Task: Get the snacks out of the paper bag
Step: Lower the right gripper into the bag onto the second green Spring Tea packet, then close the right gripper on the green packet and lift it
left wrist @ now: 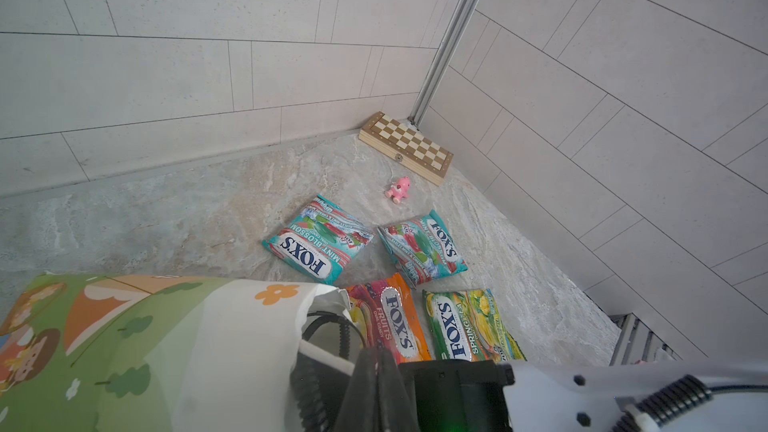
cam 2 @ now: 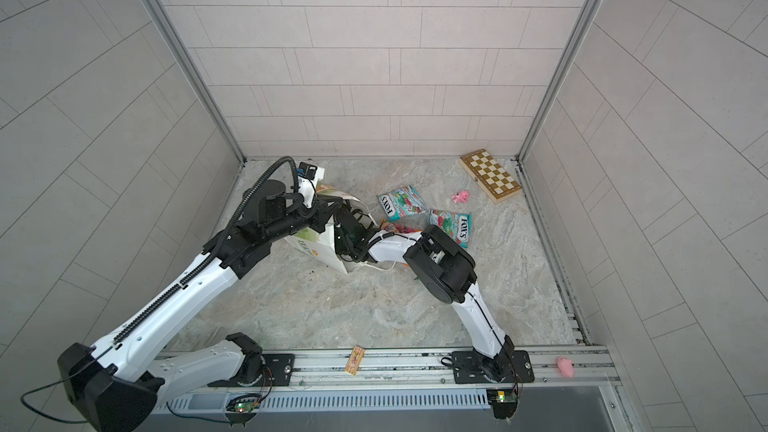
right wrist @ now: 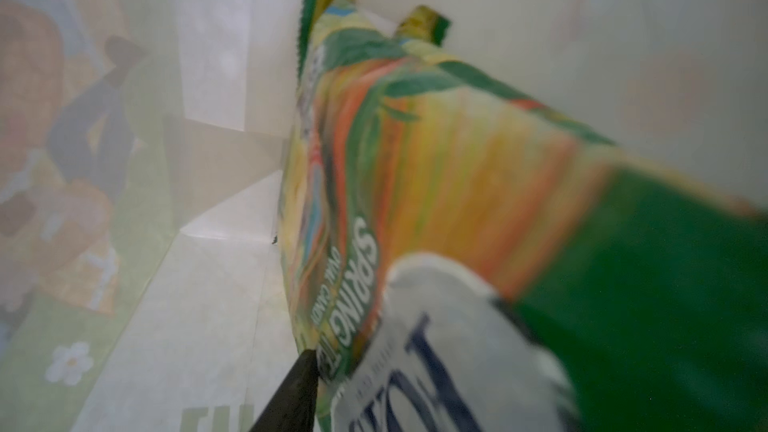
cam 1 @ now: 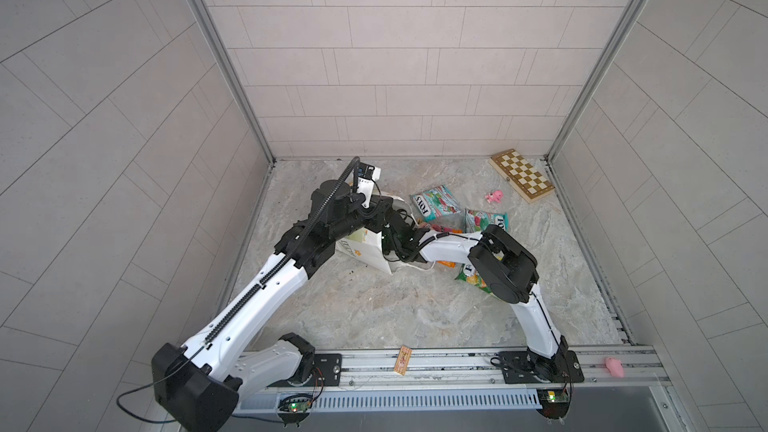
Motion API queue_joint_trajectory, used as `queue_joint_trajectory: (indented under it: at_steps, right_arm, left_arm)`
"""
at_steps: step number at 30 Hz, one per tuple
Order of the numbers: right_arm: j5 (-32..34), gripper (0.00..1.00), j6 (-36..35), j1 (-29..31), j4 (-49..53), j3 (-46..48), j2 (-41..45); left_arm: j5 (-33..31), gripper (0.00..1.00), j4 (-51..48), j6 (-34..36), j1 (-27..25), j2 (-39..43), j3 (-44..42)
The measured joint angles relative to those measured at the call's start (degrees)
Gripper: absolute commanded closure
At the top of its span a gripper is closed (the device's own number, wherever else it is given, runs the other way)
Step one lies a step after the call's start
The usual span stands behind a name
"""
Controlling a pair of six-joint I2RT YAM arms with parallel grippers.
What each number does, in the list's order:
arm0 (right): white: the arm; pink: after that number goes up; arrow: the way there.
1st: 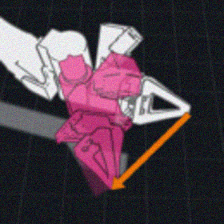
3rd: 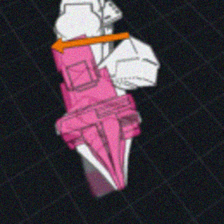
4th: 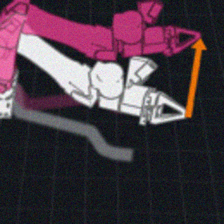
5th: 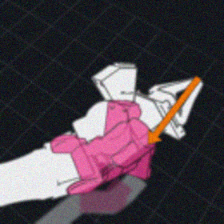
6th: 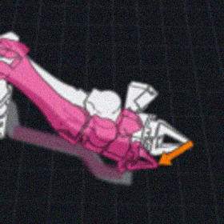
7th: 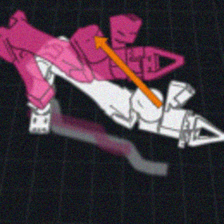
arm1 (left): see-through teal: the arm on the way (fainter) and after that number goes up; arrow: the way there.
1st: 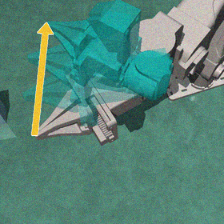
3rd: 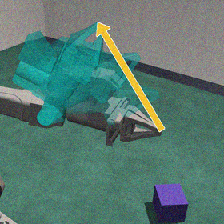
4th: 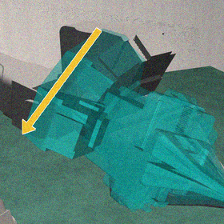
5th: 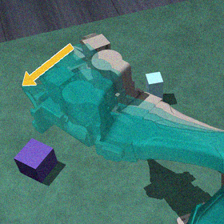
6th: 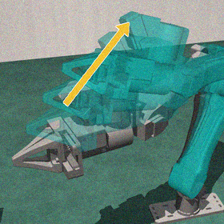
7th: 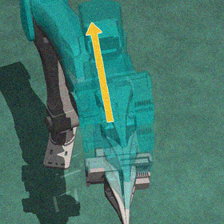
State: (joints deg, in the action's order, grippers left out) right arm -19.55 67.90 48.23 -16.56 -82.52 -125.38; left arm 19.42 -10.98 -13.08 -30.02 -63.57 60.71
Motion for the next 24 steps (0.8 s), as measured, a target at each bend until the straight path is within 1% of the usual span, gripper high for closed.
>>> queue_joint_trajectory:
  at_steps: [3, 4, 9, 14, 24]
  right_arm:
    - [-1.05, 0.94, 0.98, 0.15, -2.62, -0.02, -0.42]
    - [-1.25, 1.00, 1.20, 0.13, -3.13, -0.02, -0.42]
    - [-1.51, 1.00, 0.55, 0.13, -4.52, 2.16, 0.42]
    - [-1.42, 1.00, -1.09, 0.09, -4.15, 7.74, 4.76]
    - [-0.26, 1.00, -6.82, 0.15, 2.54, 12.70, 14.27]
  left_arm:
    - [-0.17, 1.00, 0.00, 0.00, 0.00, 0.07, 0.00]
    - [-0.66, 1.00, -0.02, 0.02, 0.00, 0.07, 0.00]
    - [-5.77, 1.00, -0.46, 0.02, 0.00, 0.35, 0.00]
    - [-10.27, 1.00, -1.62, 0.02, 0.00, 0.42, 0.00]
    - [-14.71, 1.00, -2.64, 0.02, 0.00, 0.39, 0.00]
